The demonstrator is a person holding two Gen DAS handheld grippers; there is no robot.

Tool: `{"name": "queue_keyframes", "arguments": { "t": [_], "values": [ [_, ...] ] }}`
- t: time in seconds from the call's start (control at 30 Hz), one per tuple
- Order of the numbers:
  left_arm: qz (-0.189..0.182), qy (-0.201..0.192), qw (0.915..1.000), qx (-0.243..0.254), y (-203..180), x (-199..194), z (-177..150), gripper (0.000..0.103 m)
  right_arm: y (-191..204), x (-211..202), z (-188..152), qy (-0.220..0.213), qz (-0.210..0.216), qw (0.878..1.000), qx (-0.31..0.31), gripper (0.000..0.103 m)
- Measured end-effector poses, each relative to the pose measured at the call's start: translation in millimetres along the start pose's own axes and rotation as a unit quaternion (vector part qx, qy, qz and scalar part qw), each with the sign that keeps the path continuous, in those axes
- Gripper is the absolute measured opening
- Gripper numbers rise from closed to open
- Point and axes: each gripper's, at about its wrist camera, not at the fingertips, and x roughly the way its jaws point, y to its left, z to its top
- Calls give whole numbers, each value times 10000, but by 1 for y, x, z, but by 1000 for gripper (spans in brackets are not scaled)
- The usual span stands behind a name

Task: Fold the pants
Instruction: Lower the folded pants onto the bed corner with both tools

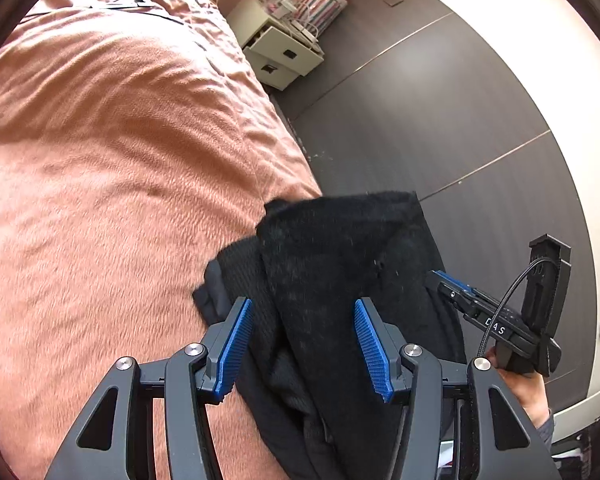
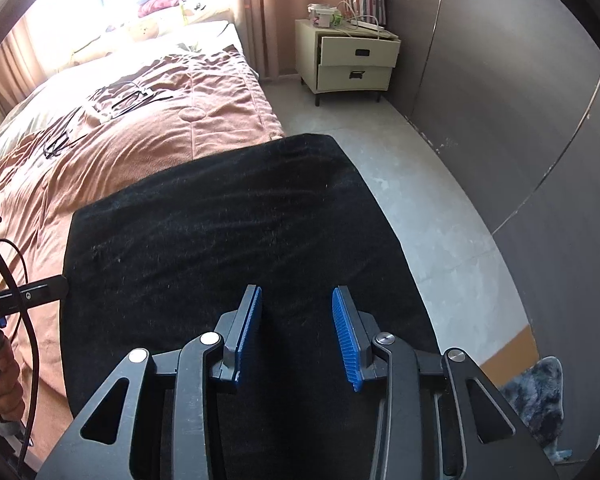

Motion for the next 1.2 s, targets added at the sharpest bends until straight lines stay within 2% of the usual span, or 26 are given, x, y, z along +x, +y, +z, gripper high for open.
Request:
{"name": "queue_keyframes", "arguments": {
  "t": [0.37,0.43,0.57,0.7,0.9,1.2],
  "values": [
    [407,83,9990,-141,14,32,20,55,-5,75,45,344,-129,9991,213,32],
    [385,118,9988,-271,20,38,24,55,-2,99,59,410,-173,9989,146,32],
    [445,127,9988,-180,18,42,29,55,0,118,72,458,-218,9986,150,32],
    [478,183,9985,-184,14,37,28,55,2,116,70,378,-216,9990,25,32],
    [571,257,9980,-47,1,27,19,55,-7,96,51,345,-243,9991,-8,32],
    [692,313,9969,191,-21,7,-4,55,-30,64,14,545,-436,9974,174,32]
  ]
}}
